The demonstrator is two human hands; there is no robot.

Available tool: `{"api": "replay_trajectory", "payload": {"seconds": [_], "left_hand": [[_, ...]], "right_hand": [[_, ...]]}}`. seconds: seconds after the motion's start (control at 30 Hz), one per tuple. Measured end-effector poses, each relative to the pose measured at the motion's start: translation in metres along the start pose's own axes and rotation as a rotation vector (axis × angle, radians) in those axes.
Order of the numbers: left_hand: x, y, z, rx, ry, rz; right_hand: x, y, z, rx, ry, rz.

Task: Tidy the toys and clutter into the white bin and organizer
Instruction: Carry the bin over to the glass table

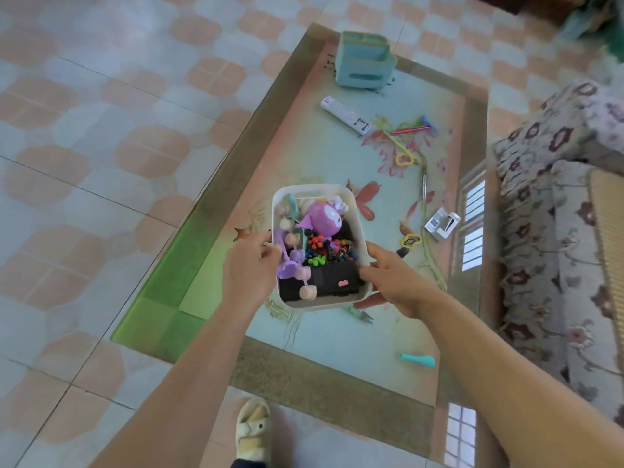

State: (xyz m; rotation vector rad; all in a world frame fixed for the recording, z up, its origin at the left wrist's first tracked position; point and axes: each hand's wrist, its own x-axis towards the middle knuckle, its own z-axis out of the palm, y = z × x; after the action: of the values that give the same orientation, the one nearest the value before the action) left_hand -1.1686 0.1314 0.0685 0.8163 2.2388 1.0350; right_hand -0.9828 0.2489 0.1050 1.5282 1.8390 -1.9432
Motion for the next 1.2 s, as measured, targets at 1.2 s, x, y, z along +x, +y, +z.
{"api": "replay_trajectory", "payload": {"seconds": [1.2], "left_hand": [[0.129,0.066,0.281,-0.179,0.087,-0.425]], "right_hand": [[0.278,0.042,-0.211,-0.185,-0.192,-0.075]]}}
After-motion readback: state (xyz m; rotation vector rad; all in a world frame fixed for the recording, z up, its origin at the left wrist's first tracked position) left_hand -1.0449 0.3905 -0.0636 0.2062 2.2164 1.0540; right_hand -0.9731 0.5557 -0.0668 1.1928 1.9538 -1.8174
